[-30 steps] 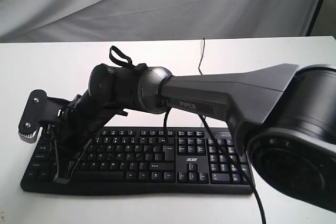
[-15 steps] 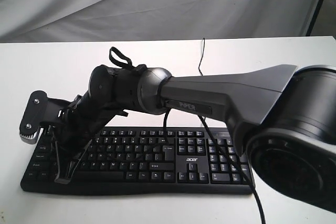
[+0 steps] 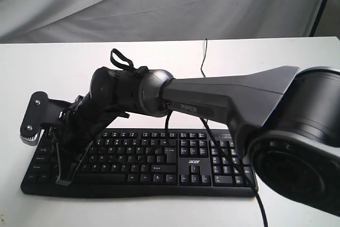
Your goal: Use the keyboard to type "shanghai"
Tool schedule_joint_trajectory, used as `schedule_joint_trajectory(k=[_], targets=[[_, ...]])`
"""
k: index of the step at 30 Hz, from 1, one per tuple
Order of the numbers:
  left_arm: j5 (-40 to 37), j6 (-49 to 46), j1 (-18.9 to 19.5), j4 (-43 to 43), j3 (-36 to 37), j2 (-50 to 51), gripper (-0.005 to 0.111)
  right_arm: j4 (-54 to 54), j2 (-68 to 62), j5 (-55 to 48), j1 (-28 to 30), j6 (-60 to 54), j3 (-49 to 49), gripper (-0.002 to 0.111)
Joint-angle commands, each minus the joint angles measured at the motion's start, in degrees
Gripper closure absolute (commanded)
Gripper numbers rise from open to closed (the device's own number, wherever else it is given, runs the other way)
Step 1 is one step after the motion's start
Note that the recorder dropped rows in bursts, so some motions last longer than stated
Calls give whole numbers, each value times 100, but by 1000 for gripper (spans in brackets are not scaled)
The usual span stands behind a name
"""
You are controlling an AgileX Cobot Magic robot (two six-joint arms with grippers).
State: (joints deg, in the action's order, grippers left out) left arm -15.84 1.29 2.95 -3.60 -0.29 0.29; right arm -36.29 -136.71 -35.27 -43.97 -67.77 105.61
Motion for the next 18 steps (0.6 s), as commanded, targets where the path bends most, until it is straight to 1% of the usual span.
schedule_joint_trajectory(k=[1,18], targets=[[60,10,14,4,29,-29,106,34,-55,45,-3,-41,11,108],[60,10,14,4,29,-29,106,34,-55,6,-3,-53,11,108]])
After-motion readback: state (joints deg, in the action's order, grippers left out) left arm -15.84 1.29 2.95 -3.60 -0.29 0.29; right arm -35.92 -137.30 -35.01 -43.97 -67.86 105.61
